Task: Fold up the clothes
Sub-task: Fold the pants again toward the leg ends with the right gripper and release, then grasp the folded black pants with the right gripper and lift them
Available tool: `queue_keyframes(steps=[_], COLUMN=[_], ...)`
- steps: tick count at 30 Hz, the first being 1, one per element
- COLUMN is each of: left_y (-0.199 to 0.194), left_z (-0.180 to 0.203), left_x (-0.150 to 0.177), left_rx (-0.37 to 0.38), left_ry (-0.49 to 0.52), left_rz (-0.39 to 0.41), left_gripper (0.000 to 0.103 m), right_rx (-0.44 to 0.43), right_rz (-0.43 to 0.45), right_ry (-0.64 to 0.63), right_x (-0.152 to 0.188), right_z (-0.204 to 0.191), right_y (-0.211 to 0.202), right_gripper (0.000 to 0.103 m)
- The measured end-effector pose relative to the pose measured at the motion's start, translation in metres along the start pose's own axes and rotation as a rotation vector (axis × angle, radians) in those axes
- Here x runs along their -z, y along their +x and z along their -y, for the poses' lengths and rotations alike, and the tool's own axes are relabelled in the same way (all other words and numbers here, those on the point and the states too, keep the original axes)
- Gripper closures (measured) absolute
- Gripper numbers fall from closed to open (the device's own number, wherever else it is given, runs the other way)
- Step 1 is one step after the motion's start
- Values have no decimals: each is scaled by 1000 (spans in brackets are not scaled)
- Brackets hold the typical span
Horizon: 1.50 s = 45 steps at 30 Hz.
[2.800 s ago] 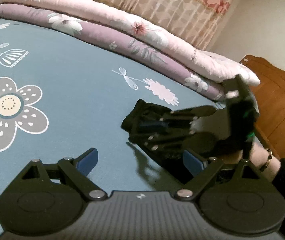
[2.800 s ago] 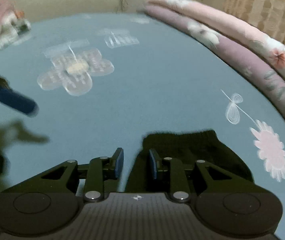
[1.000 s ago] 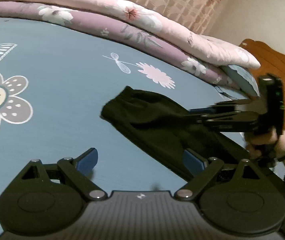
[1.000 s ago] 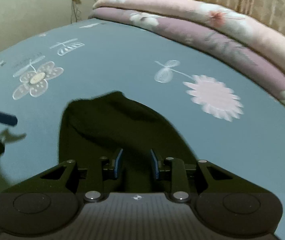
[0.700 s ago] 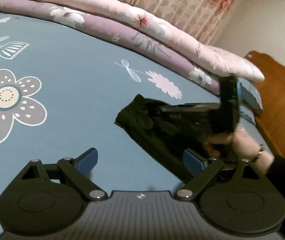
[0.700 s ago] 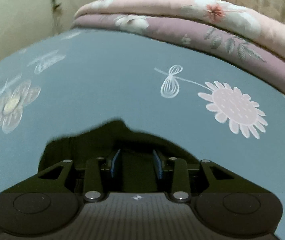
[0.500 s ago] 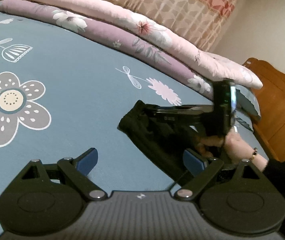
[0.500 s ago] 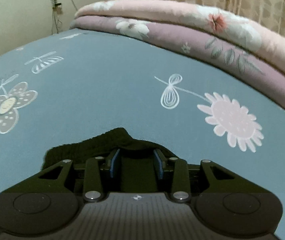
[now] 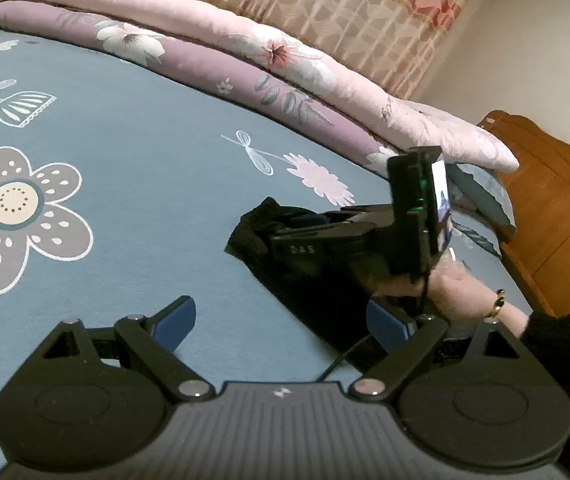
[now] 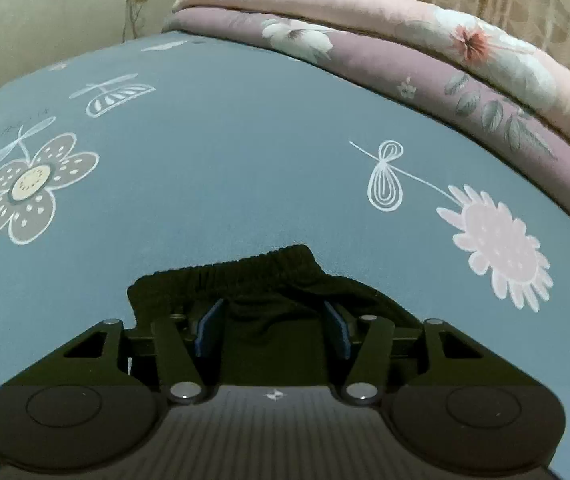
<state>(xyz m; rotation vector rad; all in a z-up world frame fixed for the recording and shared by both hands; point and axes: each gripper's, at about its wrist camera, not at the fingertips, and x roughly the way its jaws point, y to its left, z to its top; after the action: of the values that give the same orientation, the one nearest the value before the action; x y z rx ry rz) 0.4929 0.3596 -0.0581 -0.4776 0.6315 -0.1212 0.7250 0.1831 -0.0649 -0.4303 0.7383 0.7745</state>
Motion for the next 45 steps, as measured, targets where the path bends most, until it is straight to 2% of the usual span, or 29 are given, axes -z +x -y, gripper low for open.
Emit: queue_keyframes(steps=[3,5,9,12,19,22,26,32,36,40,44,45], left_y=[-3,-7,-13,-15,-11,-7,-4,-2,2,7,7,7], left_z=[-1,3,16,24,30,30,34,40,45,49,49,48], left_x=[0,-1,-1,0,2,4,6,8,11,13,14,14], left_rx=[3,15,36,47,48,37,29,27,22,16,17,16], left_ry=[-13,0,35,56,74,74,90,109,124,144,144,144], left_rz=[9,16,28,29,20,10,-2,-3,-15,-28,-30,-30], left_gripper=[11,11,11,11,11,11,11,11,11,11,11,11], right_rx=[0,10,22,30,79,62,92,176,287,344,401,415], right_rz=[-4,-12,-74,-133,-263,-246,-227,-218,-246,-206,-165,-155], right_ry=[-42,-82,-113,-58,61,64,103,339,478,570,661,684], right_x=[4,10,32,55,111,126,147,208,241,253,266,269], right_z=[3,4,11,22,45,47,57,93,121,148,174,181], right_y=[-39,-71,-123,-138,-124,-144,-187,-253,-252,-233,-215,-210], right_gripper=[43,36,33,33,33,33,32,28,27,27,8,7])
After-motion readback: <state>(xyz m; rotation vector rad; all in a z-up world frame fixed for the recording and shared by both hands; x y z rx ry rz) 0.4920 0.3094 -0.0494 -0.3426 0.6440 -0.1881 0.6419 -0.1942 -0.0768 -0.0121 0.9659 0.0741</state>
